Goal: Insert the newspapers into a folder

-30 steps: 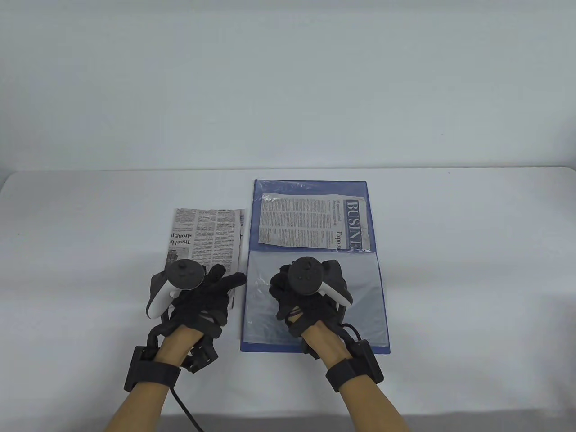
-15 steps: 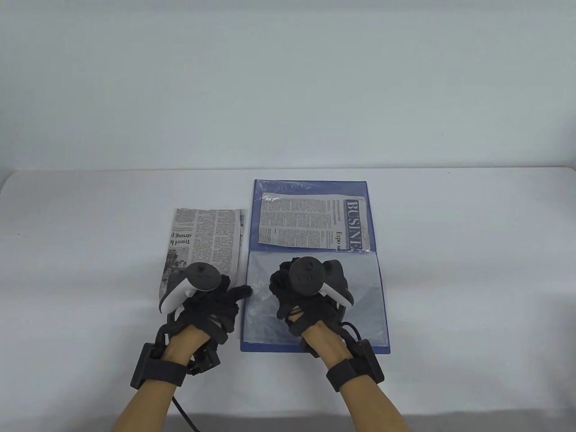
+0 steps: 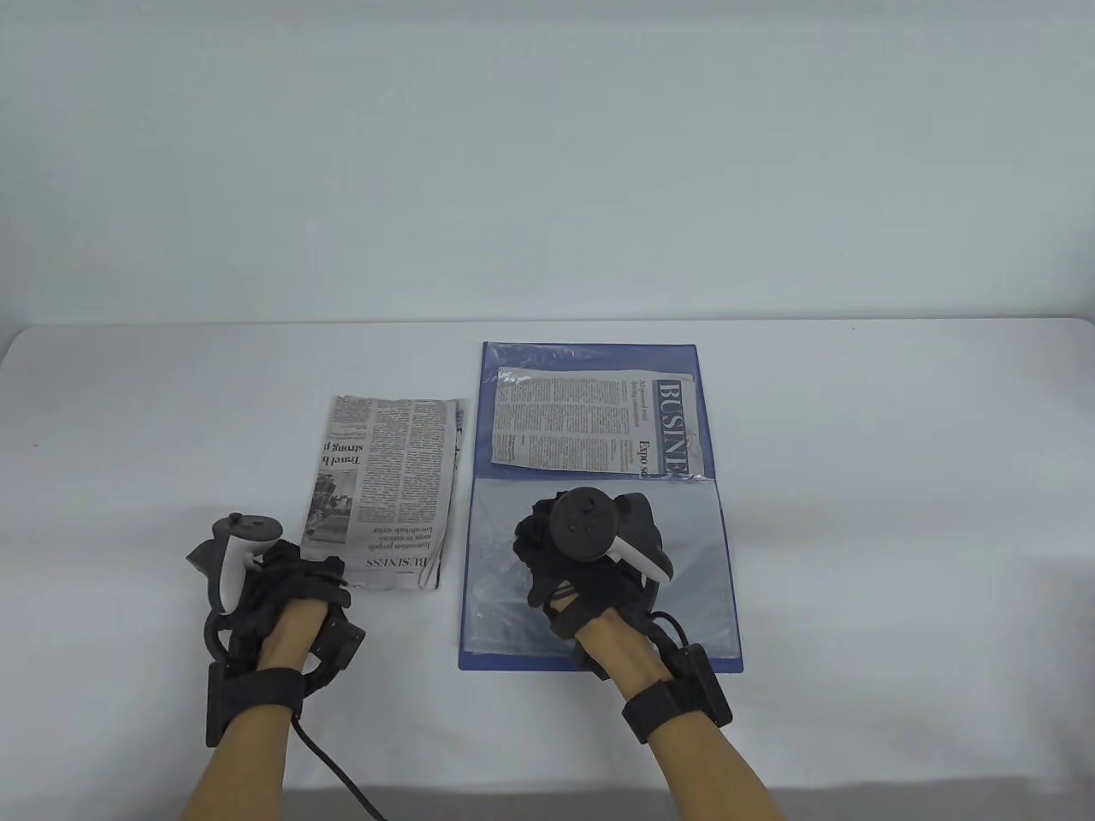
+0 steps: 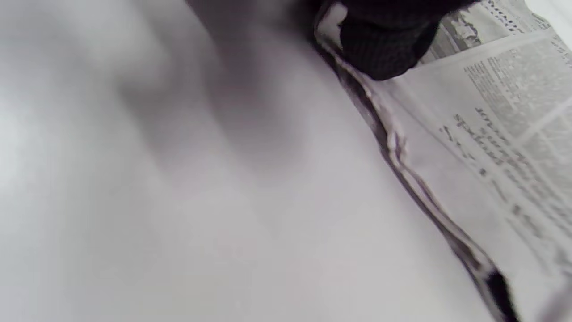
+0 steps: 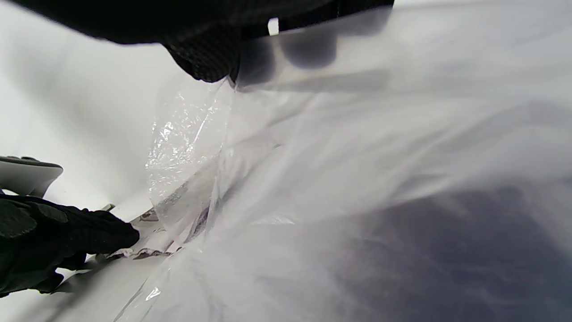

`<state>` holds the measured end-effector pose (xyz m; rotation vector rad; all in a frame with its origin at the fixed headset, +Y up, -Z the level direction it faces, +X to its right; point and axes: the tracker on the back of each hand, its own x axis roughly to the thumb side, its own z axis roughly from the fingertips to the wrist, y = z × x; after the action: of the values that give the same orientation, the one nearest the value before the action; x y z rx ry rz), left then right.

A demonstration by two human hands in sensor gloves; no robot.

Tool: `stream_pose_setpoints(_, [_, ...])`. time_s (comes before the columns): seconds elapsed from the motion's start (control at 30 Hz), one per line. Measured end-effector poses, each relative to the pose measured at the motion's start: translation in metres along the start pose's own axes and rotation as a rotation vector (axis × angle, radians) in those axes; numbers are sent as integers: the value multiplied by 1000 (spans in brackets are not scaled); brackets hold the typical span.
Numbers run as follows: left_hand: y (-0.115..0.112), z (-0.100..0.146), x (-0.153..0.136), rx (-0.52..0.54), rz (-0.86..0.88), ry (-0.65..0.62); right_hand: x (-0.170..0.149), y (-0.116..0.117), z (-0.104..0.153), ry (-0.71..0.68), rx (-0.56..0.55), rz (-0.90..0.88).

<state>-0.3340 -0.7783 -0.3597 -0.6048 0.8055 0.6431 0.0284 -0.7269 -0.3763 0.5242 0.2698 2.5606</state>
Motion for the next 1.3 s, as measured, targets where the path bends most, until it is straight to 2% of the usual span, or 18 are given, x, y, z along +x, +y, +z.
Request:
stream_pose_setpoints(0.17, [10,7,-1,115,14,15,-2,-2,1,0,1,-2])
stream_pose_setpoints(0.27, [19,19,0,240,28,-14,-2,-3,1,-1,-3,-4])
stream_pose_setpoints(0.43, [21,37,12,425,-91,-59,-3,-1,0,3,6,-2])
stream_pose_setpoints(0.5, [24,43,14,438,-46,-101,-2,-1,0,1,2,1])
stream_pose_setpoints(0.63, [34,52,9,408,221,-281,0,-3,0,-2,-9,-11])
stream_pose_setpoints(0.7, [39,54,2,372,411,-369,0,-4,1,-5,-13,-16])
stream_pose_setpoints(0.83, [58,61,-13,358,602,-388,-1,-5,0,-3,-16,-19])
stream_pose_setpoints(0.97, [78,60,-26,255,684,-370,-1,-5,1,-1,-19,-20])
stream_pose_setpoints(1.13, [97,57,-42,43,718,-332,-2,-5,1,2,-22,-30])
stream_pose_setpoints(1.3, [101,54,-51,-11,704,-307,-2,-6,0,3,-27,-43])
